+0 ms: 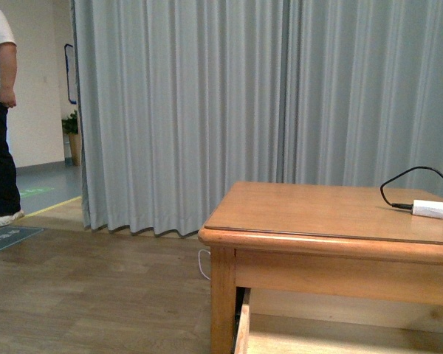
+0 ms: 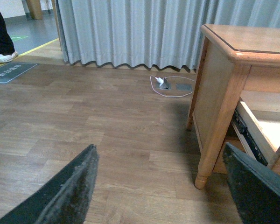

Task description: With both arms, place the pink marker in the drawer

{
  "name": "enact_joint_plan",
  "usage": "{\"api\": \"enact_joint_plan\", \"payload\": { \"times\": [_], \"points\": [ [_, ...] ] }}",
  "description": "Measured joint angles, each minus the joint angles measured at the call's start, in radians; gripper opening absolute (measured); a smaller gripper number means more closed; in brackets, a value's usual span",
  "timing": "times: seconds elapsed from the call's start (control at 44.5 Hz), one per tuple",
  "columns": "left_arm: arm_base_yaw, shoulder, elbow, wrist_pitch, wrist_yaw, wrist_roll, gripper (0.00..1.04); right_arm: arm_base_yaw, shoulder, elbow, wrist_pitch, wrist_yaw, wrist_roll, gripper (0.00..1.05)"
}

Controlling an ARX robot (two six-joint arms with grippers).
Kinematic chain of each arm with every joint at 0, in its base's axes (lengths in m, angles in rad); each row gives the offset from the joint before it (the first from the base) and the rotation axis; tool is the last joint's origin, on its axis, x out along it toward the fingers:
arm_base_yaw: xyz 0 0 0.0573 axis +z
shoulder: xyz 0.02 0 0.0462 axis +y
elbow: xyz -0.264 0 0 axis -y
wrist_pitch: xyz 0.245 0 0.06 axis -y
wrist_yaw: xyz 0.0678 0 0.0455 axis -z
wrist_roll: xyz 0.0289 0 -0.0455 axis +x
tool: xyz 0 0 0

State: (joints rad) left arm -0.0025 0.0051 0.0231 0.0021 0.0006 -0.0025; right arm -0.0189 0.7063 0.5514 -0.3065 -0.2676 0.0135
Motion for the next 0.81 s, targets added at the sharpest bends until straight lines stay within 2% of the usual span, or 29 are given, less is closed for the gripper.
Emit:
{"api": "enact_joint_plan", "payload": {
  "times": [0.135, 0.202, 0.629, 0.674, 0.697, 0.742, 0.809],
  "points": [
    [0.000, 0.000, 0.000, 0.000, 0.000, 0.001, 1.00, 0.000, 0.000, 0.000, 0.000, 0.000, 0.000, 0.96],
    [0.000, 0.000, 0.000, 0.000, 0.000, 0.000, 0.98, 0.000, 0.000, 0.000, 0.000, 0.000, 0.000, 0.96],
    [0.000, 0.000, 0.000, 0.000, 0.000, 0.000, 0.99, 0.000, -0.001, -0.001, 0.003, 0.003, -0.003, 0.96],
    [0.000, 0.000, 0.000, 0.000, 0.000, 0.000, 0.99, 0.016, -0.019, -0.047, 0.120, 0.078, -0.041, 0.96],
    [0.000, 0.000, 0.000, 0.000, 0.000, 0.000, 0.99, 0.026, -0.037, -0.096, 0.243, 0.146, -0.074, 0.96],
    [0.000, 0.000, 0.000, 0.000, -0.001, 0.000, 0.99, 0.027, -0.048, -0.151, 0.412, 0.205, -0.131, 0.96],
    [0.000, -0.001, 0.000, 0.000, 0.000, 0.000, 0.99, 0.011, -0.038, -0.148, 0.426, 0.203, -0.155, 0.96]
  ]
}}
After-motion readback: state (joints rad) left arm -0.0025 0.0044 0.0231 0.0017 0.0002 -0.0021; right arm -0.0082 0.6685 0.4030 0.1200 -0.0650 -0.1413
